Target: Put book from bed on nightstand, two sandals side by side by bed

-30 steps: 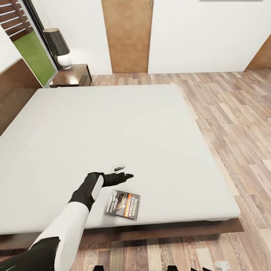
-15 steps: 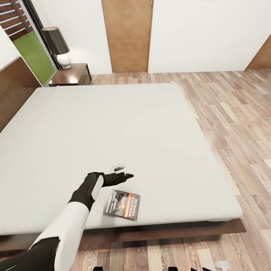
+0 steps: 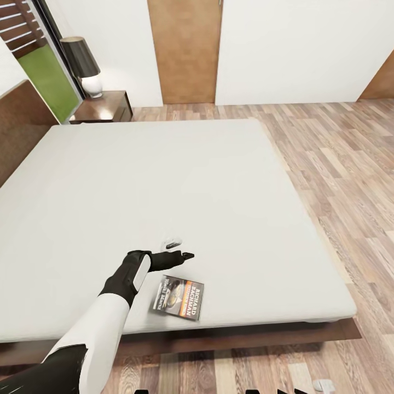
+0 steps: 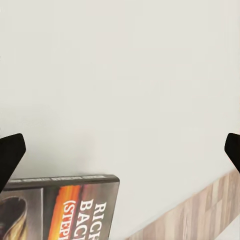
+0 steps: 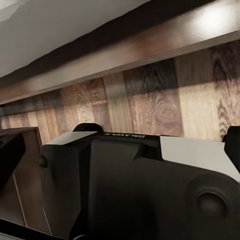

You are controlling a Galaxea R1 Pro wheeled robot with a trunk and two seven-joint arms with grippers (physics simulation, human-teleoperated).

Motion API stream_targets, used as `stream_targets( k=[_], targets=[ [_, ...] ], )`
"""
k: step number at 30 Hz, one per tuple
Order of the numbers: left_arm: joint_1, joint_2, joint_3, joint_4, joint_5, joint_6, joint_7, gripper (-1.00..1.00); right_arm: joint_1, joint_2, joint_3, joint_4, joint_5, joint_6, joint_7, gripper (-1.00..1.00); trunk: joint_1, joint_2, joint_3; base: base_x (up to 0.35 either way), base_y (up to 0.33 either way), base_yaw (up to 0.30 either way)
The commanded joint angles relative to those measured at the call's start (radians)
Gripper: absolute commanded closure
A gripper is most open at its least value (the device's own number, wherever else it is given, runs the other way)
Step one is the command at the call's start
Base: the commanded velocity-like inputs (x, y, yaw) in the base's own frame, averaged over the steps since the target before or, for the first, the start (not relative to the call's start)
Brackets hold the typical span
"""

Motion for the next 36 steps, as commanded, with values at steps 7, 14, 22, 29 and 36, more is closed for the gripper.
stream_targets(
  k=[7,14,22,29,36],
  targets=[
    [-0.001,-0.001,0.006,-0.001,0.006,0.009,0.000,-1.00,0.000,0.000,-0.001,0.001,-0.003,0.000,0.004,-1.00,0.027,-0.050,-0.023,0.000,0.000,0.000],
    [-0.001,-0.001,0.006,-0.001,0.006,0.009,0.000,-1.00,0.000,0.000,-0.001,0.001,-0.003,0.000,0.005,-1.00,0.054,-0.099,-0.045,0.000,0.000,0.000],
    [-0.001,-0.001,0.006,-0.001,0.006,0.009,-0.001,-1.00,0.000,0.000,-0.001,0.001,-0.003,-0.001,0.005,-1.00,0.084,-0.155,-0.070,0.000,0.000,0.000],
    [-0.001,-0.001,0.006,-0.001,0.006,0.009,-0.001,-1.00,0.000,0.000,-0.001,0.001,-0.003,-0.001,0.005,-1.00,0.111,-0.204,-0.092,0.000,0.000,0.000],
    [-0.001,-0.001,0.006,-0.001,0.006,0.009,-0.001,-1.00,0.000,0.000,-0.001,0.001,-0.003,-0.001,0.005,-1.00,0.138,-0.253,-0.114,0.000,0.000,0.000]
  ],
)
